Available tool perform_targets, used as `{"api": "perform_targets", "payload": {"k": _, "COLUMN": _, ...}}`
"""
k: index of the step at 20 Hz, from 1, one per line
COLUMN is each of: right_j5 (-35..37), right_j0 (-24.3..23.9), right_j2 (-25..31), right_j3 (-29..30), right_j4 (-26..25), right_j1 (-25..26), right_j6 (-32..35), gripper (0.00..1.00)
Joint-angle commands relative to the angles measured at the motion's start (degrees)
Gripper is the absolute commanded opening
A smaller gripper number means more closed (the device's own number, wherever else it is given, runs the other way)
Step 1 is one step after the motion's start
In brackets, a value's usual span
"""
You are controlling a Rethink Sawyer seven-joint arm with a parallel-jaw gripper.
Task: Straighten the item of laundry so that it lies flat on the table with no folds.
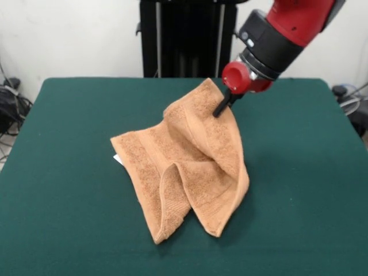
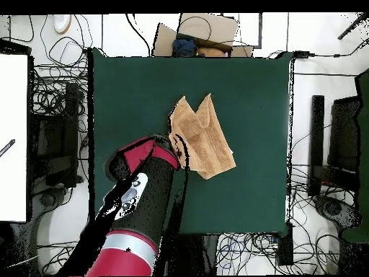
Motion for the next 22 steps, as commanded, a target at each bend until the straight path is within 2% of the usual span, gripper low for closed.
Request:
{"api": "perform_targets", "payload": {"k": 1, "right_j5": -4.1, "right_j0": 1.09, "right_j2": 0.73, "right_j3": 5.03, "right_j4": 2.36, "right_j1": 1.73, "right_j6": 17.16, "gripper": 0.0}}
{"api": "perform_targets", "payload": {"k": 13, "right_j5": -4.33, "right_j0": 3.25, "right_j2": -0.94, "right_j3": 7.19, "right_j4": 0.61, "right_j1": -2.14, "right_j6": 14.26, "gripper": 0.0}}
{"api": "perform_targets", "payload": {"k": 22, "right_j5": 0.71, "right_j0": 4.83, "right_j2": -0.98, "right_j3": 8.26, "right_j4": 1.49, "right_j1": -6.64, "right_j6": 12.46, "gripper": 0.0}}
